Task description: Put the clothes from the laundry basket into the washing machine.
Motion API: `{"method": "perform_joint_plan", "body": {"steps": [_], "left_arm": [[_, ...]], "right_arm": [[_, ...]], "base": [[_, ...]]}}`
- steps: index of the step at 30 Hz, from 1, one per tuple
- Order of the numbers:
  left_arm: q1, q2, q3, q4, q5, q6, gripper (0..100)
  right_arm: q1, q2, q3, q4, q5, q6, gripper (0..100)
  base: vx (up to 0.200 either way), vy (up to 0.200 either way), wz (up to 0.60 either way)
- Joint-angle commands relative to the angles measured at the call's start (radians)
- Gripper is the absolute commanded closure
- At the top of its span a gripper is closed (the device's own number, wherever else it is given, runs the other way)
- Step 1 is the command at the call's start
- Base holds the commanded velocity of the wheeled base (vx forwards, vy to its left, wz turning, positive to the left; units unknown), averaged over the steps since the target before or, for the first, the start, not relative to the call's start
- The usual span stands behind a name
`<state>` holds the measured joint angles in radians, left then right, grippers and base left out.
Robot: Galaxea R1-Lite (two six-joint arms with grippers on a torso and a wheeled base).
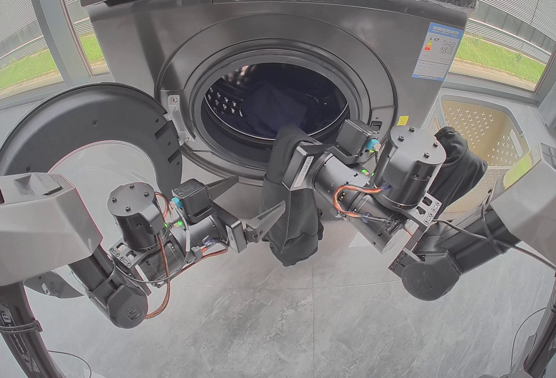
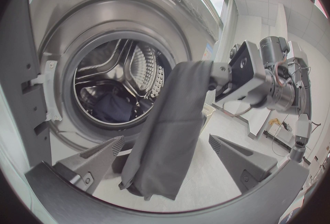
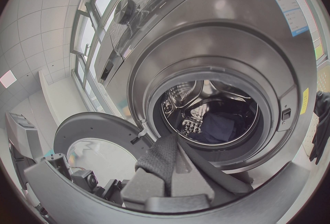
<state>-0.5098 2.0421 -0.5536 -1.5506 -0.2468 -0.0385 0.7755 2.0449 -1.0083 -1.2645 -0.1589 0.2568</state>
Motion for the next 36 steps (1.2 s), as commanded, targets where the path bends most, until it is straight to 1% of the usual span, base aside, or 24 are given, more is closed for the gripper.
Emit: {"method": "perform_joint_plan", "body": {"steps": [1, 6, 9, 12, 15, 17, 18, 22, 24, 30, 36], "left_arm": [[-0.029, 0.0, -0.069, 0.001, 0.003, -0.009, 0], [-0.035, 0.029, -0.143, 0.001, 0.008, -0.012, 0], [-0.041, 0.05, -0.177, 0.003, 0.02, -0.011, 0], [-0.052, 0.082, -0.204, 0.003, 0.041, -0.006, 0], [-0.049, 0.102, -0.212, 0.003, 0.077, -0.001, 0], [-0.041, 0.104, -0.207, 0.003, 0.087, -0.001, 0], [-0.041, 0.104, -0.207, 0.003, 0.087, -0.001, 0], [-0.004, 0.092, -0.183, 0.003, 0.087, 0.0, 0], [0.014, 0.072, -0.163, 0.003, 0.087, 0.009, 0], [0.047, 0.058, -0.14, 0.001, 0.086, 0.016, 0], [0.045, 0.066, -0.149, 0.001, 0.086, 0.014, 0]], "right_arm": [[0.011, 0.021, -0.006, -0.004, -0.001, -0.001, 100], [0.022, 0.023, -0.007, -0.003, -0.002, -0.001, 100], [0.022, 0.028, -0.01, -0.004, -0.002, -0.001, 100], [0.021, 0.028, -0.015, -0.004, -0.002, 0.001, 100], [0.018, 0.028, -0.013, -0.004, -0.004, 0.001, 100], [0.014, 0.026, -0.013, -0.004, -0.017, -0.001, 100], [0.014, 0.026, -0.013, -0.004, -0.017, -0.001, 100], [0.005, 0.023, -0.015, -0.003, -0.021, -0.001, 100], [0.004, 0.021, -0.013, -0.004, -0.022, -0.001, 100], [0.002, 0.02, -0.013, -0.004, -0.022, -0.001, 100], [0.011, 0.023, -0.013, -0.004, -0.021, -0.001, 100]], "base": [[0.0, 0.0, 0.0], [0.0, 0.0, 0.0], [0.0, 0.0, 0.0], [0.0, 0.0, 0.0], [0.0, 0.0, 0.0], [0.0, 0.0, 0.0], [0.0, 0.0, 0.0], [0.0, 0.0, 0.0], [0.0, 0.0, 0.0], [0.0, 0.0, 0.0], [0.0, 0.0, 0.0]]}}
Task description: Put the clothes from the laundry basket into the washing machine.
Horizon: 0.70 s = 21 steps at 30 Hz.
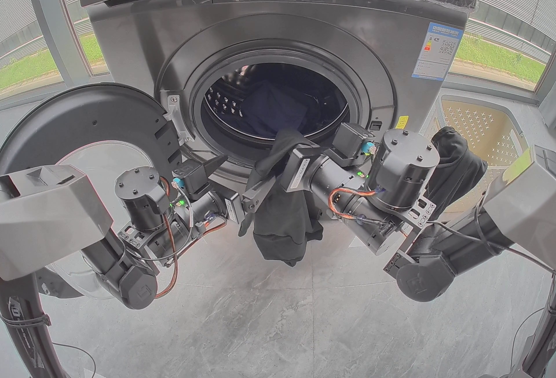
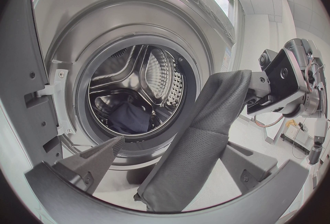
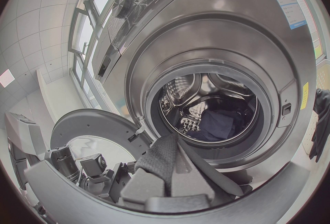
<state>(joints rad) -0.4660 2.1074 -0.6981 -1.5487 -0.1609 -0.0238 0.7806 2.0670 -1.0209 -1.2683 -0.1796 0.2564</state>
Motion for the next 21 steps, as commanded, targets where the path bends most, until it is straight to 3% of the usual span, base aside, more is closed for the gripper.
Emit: {"method": "perform_joint_plan", "body": {"steps": [1, 11, 21], "left_arm": [[0.001, 0.0, -0.004, -0.001, -0.002, -0.001, 0], [0.026, 0.002, -0.006, -0.001, -0.002, -0.002, 0], [-0.014, 0.031, -0.024, 0.001, -0.035, 0.001, 0]], "right_arm": [[0.006, 0.002, 0.001, 0.0, -0.001, 0.0, 100], [0.011, 0.005, 0.001, 0.0, -0.001, 0.0, 100], [0.015, 0.007, 0.002, 0.001, -0.001, -0.003, 100]], "base": [[0.0, 0.0, 0.0], [0.0, 0.0, 0.0], [0.0, 0.0, 0.0]]}}
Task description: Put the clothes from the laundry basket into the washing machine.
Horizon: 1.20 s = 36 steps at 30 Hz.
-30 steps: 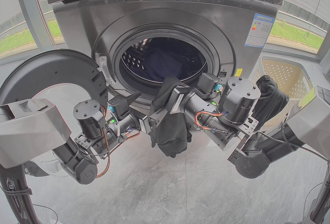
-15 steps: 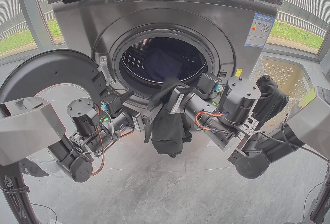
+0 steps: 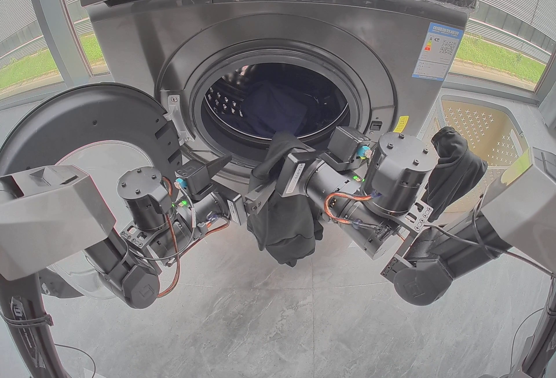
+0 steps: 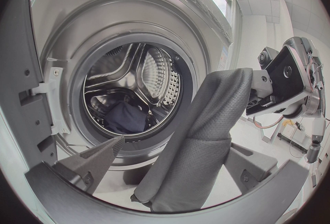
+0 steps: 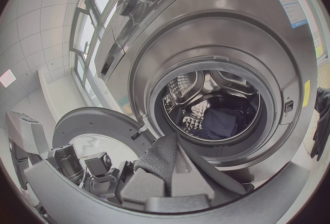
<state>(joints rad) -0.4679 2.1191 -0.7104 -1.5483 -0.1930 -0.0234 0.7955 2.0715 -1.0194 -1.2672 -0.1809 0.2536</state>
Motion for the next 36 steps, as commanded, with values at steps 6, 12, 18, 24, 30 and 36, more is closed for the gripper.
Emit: {"method": "perform_joint_plan", "body": {"steps": [6, 12, 18, 24, 30, 36], "left_arm": [[-0.005, 0.042, -0.046, -0.001, 0.0, 0.02, 100], [-0.003, 0.025, -0.069, -0.001, 0.004, 0.017, 100], [-0.011, -0.031, -0.041, -0.001, 0.003, 0.013, 100], [0.006, -0.107, 0.008, -0.001, -0.005, 0.014, 100], [0.018, -0.176, 0.012, -0.001, 0.003, 0.01, 100], [0.028, -0.222, -0.03, 0.005, 0.009, 0.008, 100]], "right_arm": [[0.001, 0.002, 0.005, -0.001, 0.0, -0.001, 100], [0.002, 0.012, 0.007, -0.001, 0.001, 0.001, 100], [0.01, 0.025, 0.012, -0.006, 0.003, 0.003, 100], [0.011, 0.036, 0.036, -0.04, 0.021, -0.001, 0], [0.014, 0.042, 0.073, -0.043, 0.032, -0.002, 0], [0.008, 0.044, 0.191, -0.031, 0.07, -0.07, 0]], "base": [[0.0, 0.0, 0.0], [0.0, 0.0, 0.0], [0.0, 0.0, 0.0], [0.0, 0.0, 0.0], [0.0, 0.0, 0.0], [0.0, 0.0, 0.0]]}}
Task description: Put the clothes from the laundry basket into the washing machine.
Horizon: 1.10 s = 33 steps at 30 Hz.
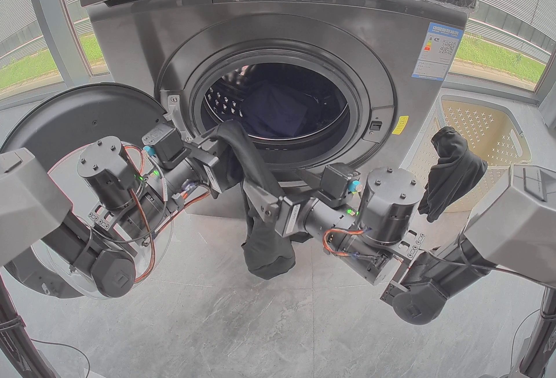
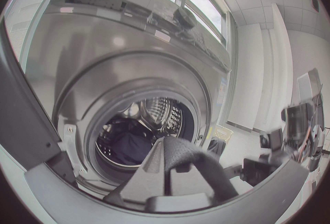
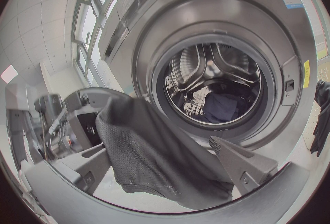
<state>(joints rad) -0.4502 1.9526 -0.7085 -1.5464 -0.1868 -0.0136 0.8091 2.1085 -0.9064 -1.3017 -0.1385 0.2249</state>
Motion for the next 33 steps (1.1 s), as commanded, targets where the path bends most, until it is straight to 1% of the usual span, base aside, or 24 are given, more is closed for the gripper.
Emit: {"method": "perform_joint_plan", "body": {"steps": [1, 4, 5, 7, 8, 10, 12, 14, 18, 22, 24, 25, 27, 28, 29, 30, 31, 33], "left_arm": [[0.018, -0.058, -0.039, 0.003, 0.003, -0.002, 100], [0.022, -0.067, -0.048, 0.006, 0.007, -0.002, 100], [0.022, -0.075, -0.06, 0.008, 0.021, -0.002, 100], [0.022, -0.076, -0.071, 0.009, 0.027, -0.002, 100], [0.022, -0.078, -0.078, 0.009, 0.03, -0.002, 100], [0.022, -0.078, -0.081, 0.009, 0.03, -0.003, 100], [0.022, -0.076, -0.091, 0.011, 0.033, -0.003, 100], [0.021, -0.073, -0.103, 0.012, 0.047, -0.006, 100], [0.018, -0.066, -0.121, 0.019, 0.063, -0.006, 100], [0.015, -0.055, -0.121, 0.02, 0.067, -0.008, 100], [0.015, -0.049, -0.121, 0.02, 0.07, -0.008, 100], [0.015, -0.049, -0.12, 0.02, 0.079, -0.008, 100], [0.015, -0.049, -0.118, 0.02, 0.081, -0.008, 100], [0.015, -0.049, -0.118, 0.02, 0.081, -0.008, 100], [0.015, -0.047, -0.118, 0.02, 0.081, -0.008, 100], [0.015, -0.047, -0.118, 0.02, 0.081, -0.008, 100], [0.013, -0.041, -0.12, 0.02, 0.081, -0.008, 100], [0.007, -0.035, -0.121, 0.02, 0.082, -0.008, 100]], "right_arm": [[-0.007, 0.011, 0.096, 0.002, 0.04, -0.05, 0], [-0.008, 0.031, 0.107, 0.002, 0.046, -0.062, 0], [-0.011, 0.051, 0.106, 0.001, 0.048, -0.062, 0], [-0.013, 0.062, 0.104, 0.002, 0.048, -0.068, 0], [-0.015, 0.076, 0.103, -0.001, 0.048, -0.081, 0], [-0.015, 0.094, 0.098, -0.004, 0.05, -0.09, 0], [-0.005, 0.108, 0.093, -0.004, 0.05, -0.09, 0], [0.002, 0.125, 0.09, -0.002, 0.051, -0.091, 0], [0.022, 0.166, 0.063, -0.004, 0.051, -0.113, 0], [0.036, 0.235, -0.009, -0.005, 0.06, -0.119, 0], [0.031, 0.298, -0.077, -0.008, 0.071, -0.121, 0], [0.036, 0.334, -0.118, -0.005, 0.073, -0.121, 0], [0.038, 0.343, -0.131, -0.002, 0.073, -0.122, 0], [0.042, 0.358, -0.154, 0.004, 0.076, -0.127, 0], [0.053, 0.372, -0.17, 0.007, 0.086, -0.133, 0], [0.053, 0.372, -0.17, 0.007, 0.086, -0.133, 0], [0.062, 0.39, -0.197, 0.012, 0.1, -0.133, 0], [0.067, 0.412, -0.221, 0.03, 0.103, -0.133, 0]], "base": [[0.0, 0.0, 0.0], [0.0, 0.0, 0.0], [0.0, 0.0, 0.0], [0.0, 0.0, 0.0], [0.0, 0.0, 0.0], [0.0, 0.0, 0.0], [0.0, 0.0, 0.0], [0.0, 0.0, 0.0], [0.0, 0.0, 0.0], [0.0, 0.0, 0.0], [0.0, 0.0, 0.0], [0.0, 0.0, 0.0], [0.0, 0.0, 0.0], [0.0, 0.0, 0.0], [0.0, 0.0, 0.0], [0.0, 0.0, 0.0], [0.0, 0.0, 0.0], [0.0, 0.0, 0.0]]}}
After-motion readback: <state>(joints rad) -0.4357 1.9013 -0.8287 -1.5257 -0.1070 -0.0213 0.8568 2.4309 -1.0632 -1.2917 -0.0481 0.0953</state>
